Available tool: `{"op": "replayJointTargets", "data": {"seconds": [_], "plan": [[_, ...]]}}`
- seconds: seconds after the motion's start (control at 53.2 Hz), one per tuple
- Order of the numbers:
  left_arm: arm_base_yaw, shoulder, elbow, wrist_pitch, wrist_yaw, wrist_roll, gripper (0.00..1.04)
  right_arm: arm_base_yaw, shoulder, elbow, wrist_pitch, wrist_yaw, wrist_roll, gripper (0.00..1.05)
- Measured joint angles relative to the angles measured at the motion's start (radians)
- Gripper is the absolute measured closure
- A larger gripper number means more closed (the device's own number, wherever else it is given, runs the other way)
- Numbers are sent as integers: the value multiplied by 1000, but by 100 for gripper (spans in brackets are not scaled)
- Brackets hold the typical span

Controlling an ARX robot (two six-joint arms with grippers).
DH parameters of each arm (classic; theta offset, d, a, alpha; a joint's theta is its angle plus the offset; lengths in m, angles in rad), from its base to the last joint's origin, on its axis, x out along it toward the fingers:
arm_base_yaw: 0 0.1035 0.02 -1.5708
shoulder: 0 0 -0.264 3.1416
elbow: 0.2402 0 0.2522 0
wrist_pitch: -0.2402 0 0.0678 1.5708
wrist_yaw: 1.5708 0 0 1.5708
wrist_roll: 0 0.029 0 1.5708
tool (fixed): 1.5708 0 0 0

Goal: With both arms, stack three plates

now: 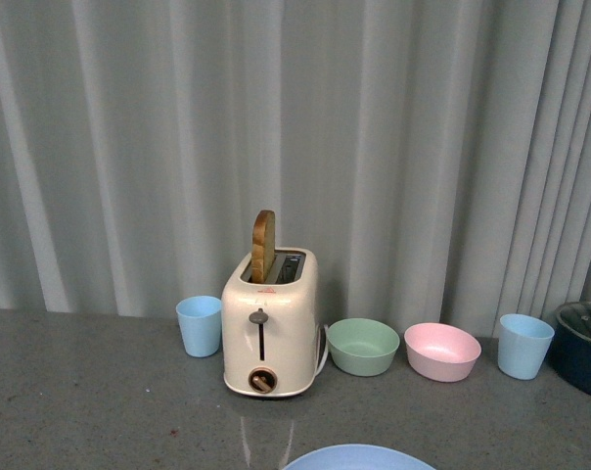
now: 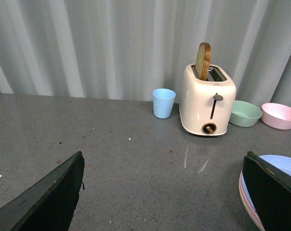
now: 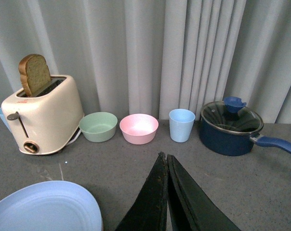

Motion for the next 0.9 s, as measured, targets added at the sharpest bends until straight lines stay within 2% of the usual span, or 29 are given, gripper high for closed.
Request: {"op": "replayJointTargets", "data": {"seconds": [0.903], "plan": [[0, 0, 0, 0, 0, 0, 7, 0, -371, -139, -217, 0, 0, 102]]}}
